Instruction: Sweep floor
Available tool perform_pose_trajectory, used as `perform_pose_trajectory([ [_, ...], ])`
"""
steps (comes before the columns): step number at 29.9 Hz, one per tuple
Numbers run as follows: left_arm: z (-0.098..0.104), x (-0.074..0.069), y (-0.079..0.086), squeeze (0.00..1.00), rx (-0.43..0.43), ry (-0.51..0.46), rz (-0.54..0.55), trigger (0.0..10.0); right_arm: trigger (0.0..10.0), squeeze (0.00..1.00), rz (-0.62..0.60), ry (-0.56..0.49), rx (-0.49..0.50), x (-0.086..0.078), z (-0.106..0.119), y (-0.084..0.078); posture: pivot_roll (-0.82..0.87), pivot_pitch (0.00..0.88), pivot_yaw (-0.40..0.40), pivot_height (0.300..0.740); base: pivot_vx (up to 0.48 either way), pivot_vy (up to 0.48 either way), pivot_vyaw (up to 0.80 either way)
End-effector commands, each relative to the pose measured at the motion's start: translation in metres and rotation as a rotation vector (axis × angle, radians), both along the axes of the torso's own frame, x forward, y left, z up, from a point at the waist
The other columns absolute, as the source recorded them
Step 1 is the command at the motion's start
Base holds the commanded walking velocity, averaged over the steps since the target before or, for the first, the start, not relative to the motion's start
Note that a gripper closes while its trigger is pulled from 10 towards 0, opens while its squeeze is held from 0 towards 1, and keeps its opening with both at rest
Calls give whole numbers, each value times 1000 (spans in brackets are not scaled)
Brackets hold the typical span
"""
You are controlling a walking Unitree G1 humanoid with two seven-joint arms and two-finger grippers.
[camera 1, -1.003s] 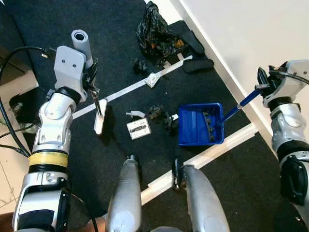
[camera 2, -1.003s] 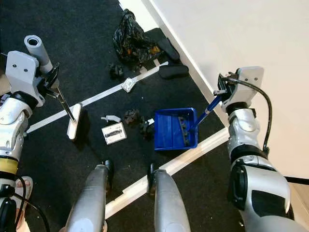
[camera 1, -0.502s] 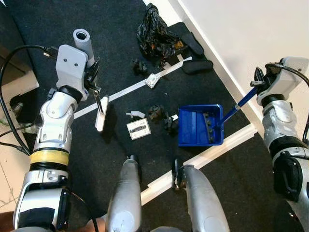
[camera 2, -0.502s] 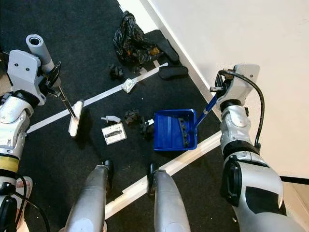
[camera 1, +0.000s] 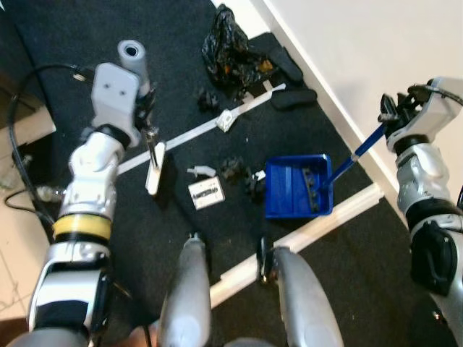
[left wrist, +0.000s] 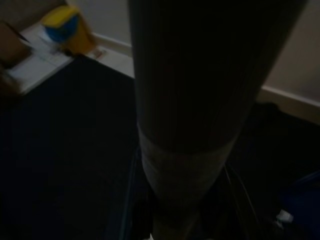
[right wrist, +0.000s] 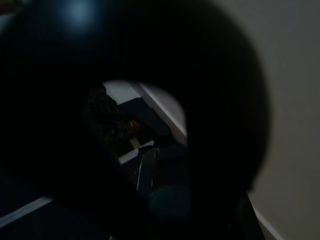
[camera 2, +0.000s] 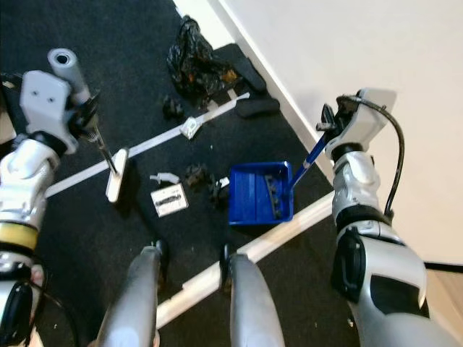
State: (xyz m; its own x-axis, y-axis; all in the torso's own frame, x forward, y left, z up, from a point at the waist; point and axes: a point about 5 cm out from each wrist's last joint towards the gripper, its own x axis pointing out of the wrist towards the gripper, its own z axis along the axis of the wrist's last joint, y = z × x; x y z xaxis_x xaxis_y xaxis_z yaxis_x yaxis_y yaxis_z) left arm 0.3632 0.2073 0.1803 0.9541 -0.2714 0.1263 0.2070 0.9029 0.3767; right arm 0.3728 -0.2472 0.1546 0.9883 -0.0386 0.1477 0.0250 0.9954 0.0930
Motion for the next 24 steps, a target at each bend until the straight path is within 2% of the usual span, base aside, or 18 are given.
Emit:
perform_pose_trajectory([
  [1,-14,0,-12,0,12,30,-29,10000,10000,0,21,99,88,-9,-31,7,168,396,-59,740,0,0,0],
  [2,-18,2,-21,0,8,39,-40,10000,10000,0,15,99,95,-11,-33,6,164,397,-59,740,0,0,0],
  [3,-23,6,-37,0,-10,59,-59,10000,10000,0,11,100,104,-13,-37,6,148,397,-57,740,0,0,0],
  [4,-23,6,-37,0,-10,59,-59,10000,10000,0,11,100,104,-13,-37,6,148,397,-57,740,0,0,0],
  [7,-30,9,-87,0,-70,95,-141,10000,10000,0,1,106,117,-21,-48,6,133,392,-51,740,0,0,0],
  [8,-30,9,-87,0,-70,95,-141,10000,10000,0,1,106,117,-21,-48,6,133,392,-51,740,0,0,0],
  [10,-23,10,-134,0,-142,82,-203,10000,10000,0,-11,107,125,-27,-56,5,116,387,-43,740,0,0,0],
  [11,-23,10,-134,0,-142,82,-203,10000,10000,0,-11,107,125,-27,-56,5,116,387,-43,740,0,0,0],
  [12,-18,11,-148,0,-173,77,-216,10000,10000,0,-18,108,129,-29,-59,5,116,387,-43,740,0,0,0],
  [14,3,11,-182,0,-258,36,-261,10000,10000,0,-31,116,132,-33,-64,3,109,379,-44,740,0,0,0],
  [15,3,11,-182,0,-258,36,-261,10000,10000,0,-31,116,132,-33,-64,3,109,379,-44,740,0,0,0],
  [16,13,10,-195,0,-290,17,-282,10000,10000,0,-34,123,131,-35,-67,3,108,379,-44,740,0,0,0],
  [18,37,4,-230,0,-406,-9,-333,10000,10000,0,-33,139,127,-40,-73,4,97,368,-45,740,0,0,0],
  [20,48,-1,-247,0,-446,-19,-361,10000,10000,0,-31,144,127,-41,-76,6,90,362,-45,740,0,0,0],
  [21,48,-1,-247,0,-446,-19,-361,10000,10000,0,-31,144,127,-41,-76,6,90,362,-45,740,0,0,0],
  [24,60,-8,-262,0,-480,-41,-399,10000,10000,0,-28,146,128,-42,-78,9,84,361,-44,740,0,0,0],
])
